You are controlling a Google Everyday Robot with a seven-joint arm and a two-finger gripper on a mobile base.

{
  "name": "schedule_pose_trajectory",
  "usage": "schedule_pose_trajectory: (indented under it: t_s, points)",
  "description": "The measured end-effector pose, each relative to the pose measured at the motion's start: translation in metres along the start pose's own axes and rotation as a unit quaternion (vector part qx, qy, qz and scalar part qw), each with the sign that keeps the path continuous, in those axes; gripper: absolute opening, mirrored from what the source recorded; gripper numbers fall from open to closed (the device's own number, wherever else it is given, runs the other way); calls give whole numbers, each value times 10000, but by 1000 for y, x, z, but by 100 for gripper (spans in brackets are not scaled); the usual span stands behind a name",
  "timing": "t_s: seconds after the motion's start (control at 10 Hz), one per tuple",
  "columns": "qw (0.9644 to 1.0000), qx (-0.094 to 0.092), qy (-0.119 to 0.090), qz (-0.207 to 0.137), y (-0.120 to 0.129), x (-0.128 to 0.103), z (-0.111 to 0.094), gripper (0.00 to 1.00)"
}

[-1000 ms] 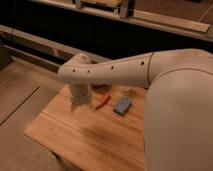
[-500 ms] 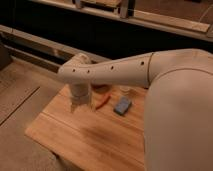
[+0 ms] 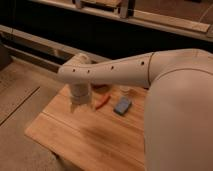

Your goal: Place the eraser in the ceramic cup

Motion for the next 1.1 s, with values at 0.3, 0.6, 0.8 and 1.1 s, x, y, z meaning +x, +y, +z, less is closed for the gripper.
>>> schedule_pose_trajectory:
  t_s: [0.3,0.6,0.8,1.1]
  points:
    - [9954,-69,-332,892,-3,-28,-21,65]
    - [9772,-166,-815,1953,-23,-74,-53,65]
    - [9732,-169,-807,2145,-26,-75,-53,65]
    - [9758,-8,-638,2091,-43,-99,-46,65]
